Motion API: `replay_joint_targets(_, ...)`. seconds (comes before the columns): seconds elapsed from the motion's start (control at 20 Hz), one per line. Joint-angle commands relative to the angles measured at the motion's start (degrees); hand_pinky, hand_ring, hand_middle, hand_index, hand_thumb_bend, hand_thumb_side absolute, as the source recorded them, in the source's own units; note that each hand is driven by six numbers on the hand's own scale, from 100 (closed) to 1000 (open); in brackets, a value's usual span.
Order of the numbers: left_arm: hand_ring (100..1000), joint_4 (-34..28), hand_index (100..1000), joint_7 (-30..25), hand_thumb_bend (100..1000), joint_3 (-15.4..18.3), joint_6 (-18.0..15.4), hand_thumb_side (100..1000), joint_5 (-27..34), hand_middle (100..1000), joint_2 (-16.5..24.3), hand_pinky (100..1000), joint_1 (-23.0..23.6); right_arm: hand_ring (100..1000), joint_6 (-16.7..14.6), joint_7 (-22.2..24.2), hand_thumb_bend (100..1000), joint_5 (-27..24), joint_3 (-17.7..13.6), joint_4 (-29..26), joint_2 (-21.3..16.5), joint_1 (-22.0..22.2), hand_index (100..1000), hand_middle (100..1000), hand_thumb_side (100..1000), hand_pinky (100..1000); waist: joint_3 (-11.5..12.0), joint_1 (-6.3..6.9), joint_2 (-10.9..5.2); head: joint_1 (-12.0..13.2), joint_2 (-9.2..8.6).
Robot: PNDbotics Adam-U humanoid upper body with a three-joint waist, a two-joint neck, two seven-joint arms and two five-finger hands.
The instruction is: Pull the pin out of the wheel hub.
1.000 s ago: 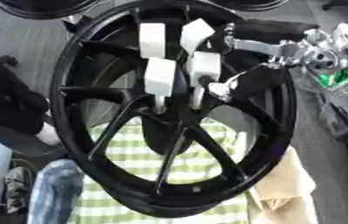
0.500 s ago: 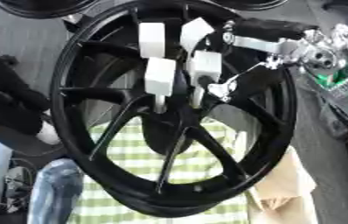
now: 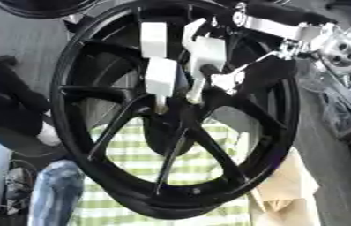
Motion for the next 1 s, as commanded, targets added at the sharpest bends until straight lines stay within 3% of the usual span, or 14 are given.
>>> replay_joint_targets(0.05, 787, -0.85, 723, 0.25, 100, 0.49, 0.0, 836, -0.31, 702, 1.0, 753, -0.41, 520, 1.66, -0.75, 100, -2.87, -2.75, -3.73, -2.65, -0.77, 539, 309, 147, 672, -0.1, 0.09, -1.0, -0.05, 0.23)
replay_joint_targets(0.3, 786, -0.83, 723, 0.45, 100, 0.63, 0.01, 836, -0.29, 702, 1.05, 753, -0.26, 512, 0.4, -2.98, 100, -7.57, -8.02, -4.78, -5.56, -0.15, 539, 305, 156, 674, -0.5, 0.14, -1.03, 0.35, 0.06)
replay_joint_targets(0.35, 786, -0.83, 723, 0.5, 100, 0.67, 0.01, 836, -0.28, 703, 1.05, 754, -0.22, 510, 0.17, -3.75, 100, -8.46, -9.37, -4.8, -6.32, 0.36, 540, 305, 272, 675, -0.63, 0.17, -1.03, 0.47, -0.03)
replay_joint_targets(0.4, 786, -0.83, 723, 0.54, 101, 0.73, 0.0, 837, -0.27, 703, 1.06, 754, -0.17, 510, -0.05, -4.62, 100, -9.39, -10.84, -4.8, -7.25, 0.94, 541, 303, 153, 676, -0.8, 0.2, -1.03, 0.62, -0.11)
replay_joint_targets(0.45, 786, -0.83, 723, 0.61, 101, 0.82, -0.02, 837, -0.27, 703, 1.1, 754, -0.07, 509, -0.2, -5.5, 100, -10.3, -12.29, -4.81, -8.38, 1.56, 542, 303, 146, 677, -1.06, 0.21, -1.04, 0.89, -0.18)
replay_joint_targets(0.5, 786, -0.84, 723, 0.69, 101, 0.93, -0.04, 837, -0.26, 702, 1.12, 754, 0.02, 509, -0.35, -6.38, 100, -11.19, -13.73, -4.81, -9.65, 2.37, 542, 307, 241, 678, -1.32, 0.27, -1.02, 1.17, -0.3)
replay_joint_targets(0.55, 786, -0.83, 723, 0.8, 101, 1.08, -0.06, 837, -0.26, 702, 1.17, 754, 0.16, 510, -0.32, -7.22, 100, -12.04, -15.11, -4.81, -10.94, 3.34, 543, 305, 111, 679, -1.68, 0.33, -1.01, 1.61, -0.41)
replay_joint_targets(0.85, 786, -1.04, 723, 2.33, 102, 2.72, -0.3, 837, -0.35, 702, 1.61, 754, 0.8, 520, 3.39, -12.79, 100, -15.44, -24.17, -3.28, -19.86, 12.0, 550, 314, 100, 697, -4.76, 1.12, -0.06, 4.71, -1.83)
replay_joint_targets(1.0, 786, -1.2, 723, 3.2, 101, 3.56, -0.38, 839, -0.32, 702, 1.78, 754, 1.03, 540, 6.18, -15.82, 100, -14.33, -29.09, -0.2, -21.03, 16.92, 573, 341, 100, 712, -6.23, 1.68, 0.72, 6.21, -2.76)
